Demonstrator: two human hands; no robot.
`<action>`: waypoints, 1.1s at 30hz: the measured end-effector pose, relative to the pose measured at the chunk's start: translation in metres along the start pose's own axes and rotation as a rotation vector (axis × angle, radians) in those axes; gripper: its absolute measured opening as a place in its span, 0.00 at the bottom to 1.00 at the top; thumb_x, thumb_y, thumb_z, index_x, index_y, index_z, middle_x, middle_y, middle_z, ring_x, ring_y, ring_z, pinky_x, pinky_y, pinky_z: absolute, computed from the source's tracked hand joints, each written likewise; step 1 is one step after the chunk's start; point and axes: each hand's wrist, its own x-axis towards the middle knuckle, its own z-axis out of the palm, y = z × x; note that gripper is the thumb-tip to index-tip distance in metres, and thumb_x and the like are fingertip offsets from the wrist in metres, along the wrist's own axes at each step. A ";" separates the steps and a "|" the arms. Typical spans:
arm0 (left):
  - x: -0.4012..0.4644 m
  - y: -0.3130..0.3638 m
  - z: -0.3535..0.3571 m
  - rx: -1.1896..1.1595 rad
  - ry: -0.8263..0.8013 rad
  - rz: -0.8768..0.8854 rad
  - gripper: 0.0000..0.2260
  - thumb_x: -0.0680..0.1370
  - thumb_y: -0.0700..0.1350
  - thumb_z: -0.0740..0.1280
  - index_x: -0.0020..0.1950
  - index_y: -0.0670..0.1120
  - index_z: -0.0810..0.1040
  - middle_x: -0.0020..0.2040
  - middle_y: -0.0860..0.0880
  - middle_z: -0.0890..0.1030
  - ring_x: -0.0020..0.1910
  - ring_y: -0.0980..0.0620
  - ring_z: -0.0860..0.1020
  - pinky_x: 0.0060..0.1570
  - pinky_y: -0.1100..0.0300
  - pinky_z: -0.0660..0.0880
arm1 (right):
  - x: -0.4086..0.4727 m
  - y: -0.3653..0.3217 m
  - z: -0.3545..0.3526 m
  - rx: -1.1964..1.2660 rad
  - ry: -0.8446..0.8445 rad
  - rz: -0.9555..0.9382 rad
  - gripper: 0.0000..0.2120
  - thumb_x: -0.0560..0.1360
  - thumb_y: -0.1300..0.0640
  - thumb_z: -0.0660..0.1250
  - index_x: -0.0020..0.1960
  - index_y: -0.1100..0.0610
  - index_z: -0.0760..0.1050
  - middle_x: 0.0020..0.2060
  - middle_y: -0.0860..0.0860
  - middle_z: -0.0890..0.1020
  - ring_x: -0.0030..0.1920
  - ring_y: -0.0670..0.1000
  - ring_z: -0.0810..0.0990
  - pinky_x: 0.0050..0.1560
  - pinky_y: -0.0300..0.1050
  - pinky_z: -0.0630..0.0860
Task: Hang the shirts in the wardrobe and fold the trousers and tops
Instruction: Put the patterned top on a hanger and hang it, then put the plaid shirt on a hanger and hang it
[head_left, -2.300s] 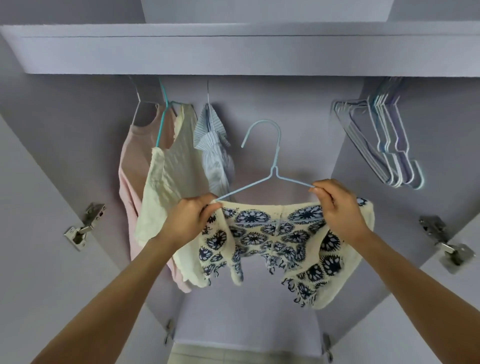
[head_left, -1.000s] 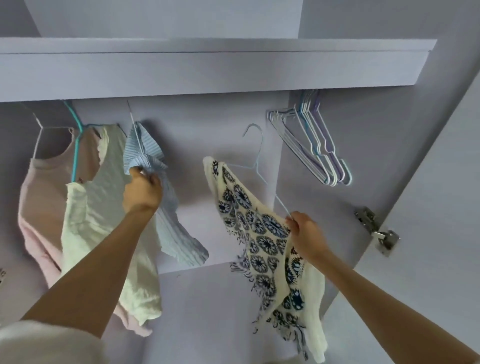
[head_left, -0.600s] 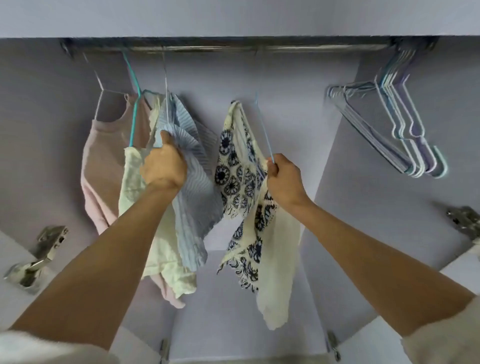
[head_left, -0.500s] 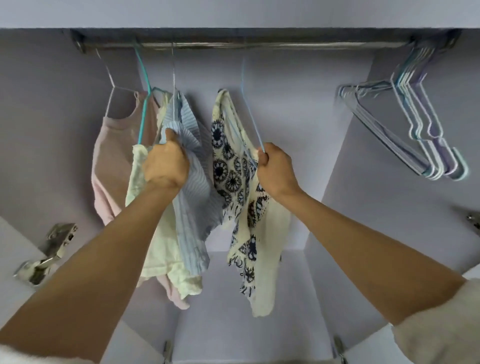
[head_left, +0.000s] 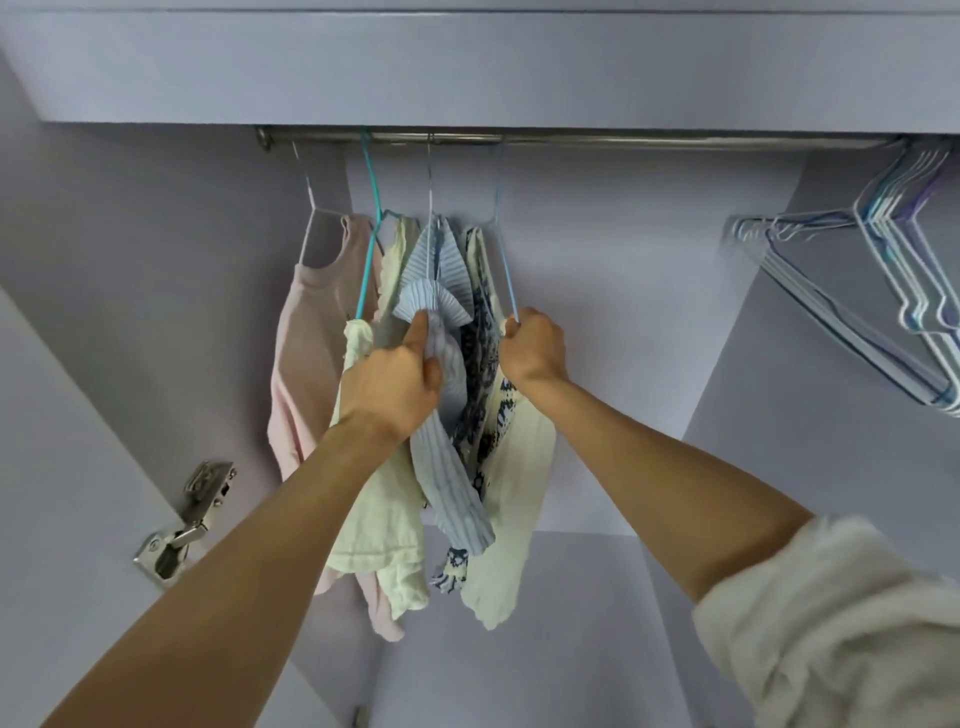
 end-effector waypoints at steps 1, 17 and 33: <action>-0.001 0.000 0.000 0.001 -0.007 -0.007 0.25 0.80 0.48 0.54 0.76 0.50 0.52 0.56 0.39 0.79 0.53 0.37 0.76 0.45 0.50 0.72 | -0.004 0.002 0.001 0.004 -0.002 -0.013 0.05 0.77 0.67 0.55 0.46 0.62 0.70 0.44 0.58 0.74 0.43 0.55 0.72 0.42 0.46 0.69; -0.162 0.012 -0.033 -0.180 0.095 -0.313 0.20 0.79 0.46 0.61 0.70 0.46 0.68 0.69 0.46 0.68 0.67 0.44 0.67 0.65 0.49 0.64 | -0.145 0.037 -0.039 0.098 -0.340 -0.459 0.11 0.76 0.66 0.60 0.57 0.62 0.75 0.53 0.56 0.80 0.55 0.55 0.77 0.53 0.37 0.68; -0.654 0.092 -0.116 0.021 0.457 -1.585 0.11 0.78 0.40 0.62 0.59 0.43 0.79 0.57 0.44 0.80 0.55 0.46 0.78 0.50 0.63 0.67 | -0.509 0.014 0.032 -0.044 -1.703 -1.054 0.13 0.80 0.57 0.57 0.61 0.58 0.74 0.57 0.53 0.80 0.56 0.51 0.77 0.55 0.39 0.71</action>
